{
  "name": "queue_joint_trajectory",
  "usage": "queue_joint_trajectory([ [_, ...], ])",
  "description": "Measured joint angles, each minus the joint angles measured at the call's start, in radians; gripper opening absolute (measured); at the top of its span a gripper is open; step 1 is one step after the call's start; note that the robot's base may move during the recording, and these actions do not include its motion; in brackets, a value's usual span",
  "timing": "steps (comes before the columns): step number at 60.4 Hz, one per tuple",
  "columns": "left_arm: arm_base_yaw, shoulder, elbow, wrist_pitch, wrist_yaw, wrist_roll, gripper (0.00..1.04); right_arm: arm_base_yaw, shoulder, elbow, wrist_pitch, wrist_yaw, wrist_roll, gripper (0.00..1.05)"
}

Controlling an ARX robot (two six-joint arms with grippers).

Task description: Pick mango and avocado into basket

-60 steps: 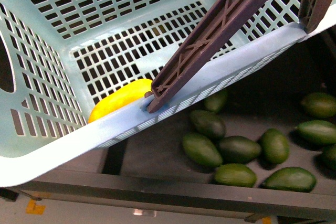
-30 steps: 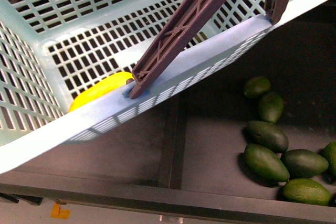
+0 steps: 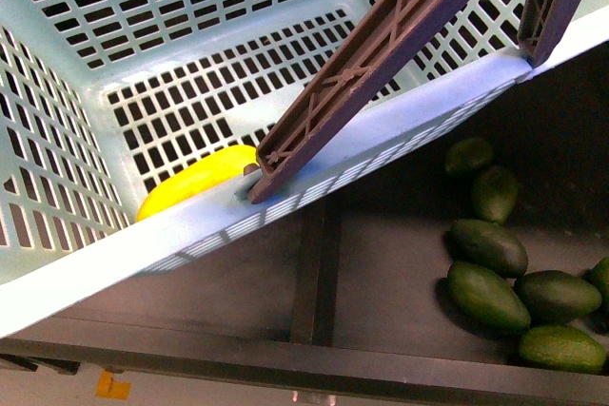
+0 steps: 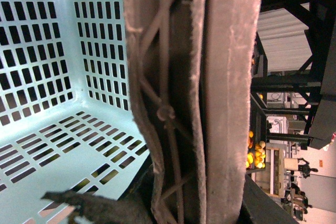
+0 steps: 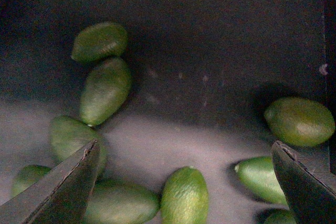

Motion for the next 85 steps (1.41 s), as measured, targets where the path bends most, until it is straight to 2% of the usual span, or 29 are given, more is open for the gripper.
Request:
queue_joint_trajectory([
  [3,0.000,0.000,0.000,0.000,0.002,0.000,0.18,0.047,0.096,0.059,0.001,0.041,-0.084,0.96],
  [10,0.000,0.000,0.000,0.000,0.012,-0.001,0.18,0.120,0.206,0.153,-0.048,0.056,-0.173,0.96],
  [25,0.000,0.000,0.000,0.000,0.014,-0.001,0.18,0.230,0.369,0.360,-0.185,0.076,-0.176,0.96],
  [45,0.000,0.000,0.000,0.000,0.004,0.000,0.18,0.282,0.519,0.581,-0.331,0.102,0.100,0.96],
  [52,0.000,0.000,0.000,0.000,0.014,-0.001,0.18,0.293,0.597,0.673,-0.392,0.129,0.297,0.96],
  [61,0.000,0.000,0.000,0.000,0.011,-0.001,0.18,0.292,0.660,0.759,-0.463,0.154,0.476,0.96],
  [85,0.000,0.000,0.000,0.000,0.011,-0.001,0.18,0.299,0.710,0.880,-0.520,0.166,0.637,0.96],
])
